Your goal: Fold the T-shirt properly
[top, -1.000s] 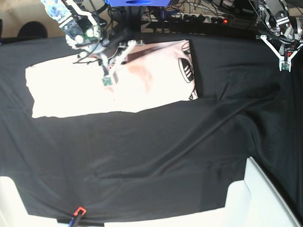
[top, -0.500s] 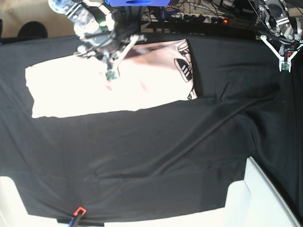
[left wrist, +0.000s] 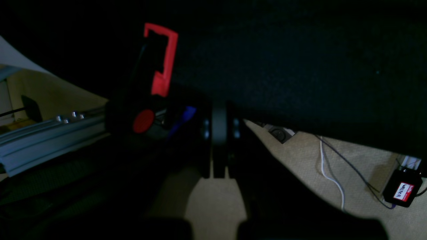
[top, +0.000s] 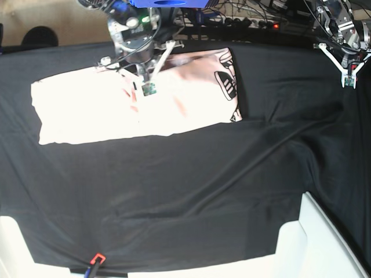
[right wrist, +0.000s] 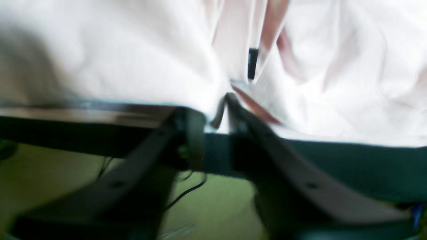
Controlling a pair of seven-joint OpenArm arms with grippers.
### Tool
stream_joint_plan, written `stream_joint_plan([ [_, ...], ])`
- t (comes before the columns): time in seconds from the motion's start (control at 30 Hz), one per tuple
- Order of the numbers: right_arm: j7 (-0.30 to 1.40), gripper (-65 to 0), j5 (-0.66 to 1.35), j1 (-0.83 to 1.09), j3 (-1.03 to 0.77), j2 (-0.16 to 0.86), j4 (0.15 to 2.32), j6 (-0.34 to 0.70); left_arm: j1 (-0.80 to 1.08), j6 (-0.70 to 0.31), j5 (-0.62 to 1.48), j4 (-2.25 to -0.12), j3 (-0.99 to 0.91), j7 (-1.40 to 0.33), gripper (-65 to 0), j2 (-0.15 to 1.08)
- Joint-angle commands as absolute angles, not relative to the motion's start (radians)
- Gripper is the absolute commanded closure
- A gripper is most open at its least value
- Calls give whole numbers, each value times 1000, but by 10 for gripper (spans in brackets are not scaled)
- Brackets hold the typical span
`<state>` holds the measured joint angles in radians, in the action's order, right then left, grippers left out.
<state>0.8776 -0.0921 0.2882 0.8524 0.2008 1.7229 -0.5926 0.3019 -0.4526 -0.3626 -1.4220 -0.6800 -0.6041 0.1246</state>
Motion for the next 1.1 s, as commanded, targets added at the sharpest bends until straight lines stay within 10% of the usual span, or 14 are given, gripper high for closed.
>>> stream_joint_plan([
  [0.0, 862, -200, -127, 288, 888, 196, 1738, -591, 302, -446, -366, -1435, -684, -593, 0, 139],
  [0.2, 851, -534, -251, 340, 958, 191, 1824, -591, 300, -446, -366, -1434, -684, -593, 0, 139],
  [1.07, 888, -448, -259, 364, 766, 206, 1966, -698, 271, -446, -357, -1434, -684, -593, 0, 134],
])
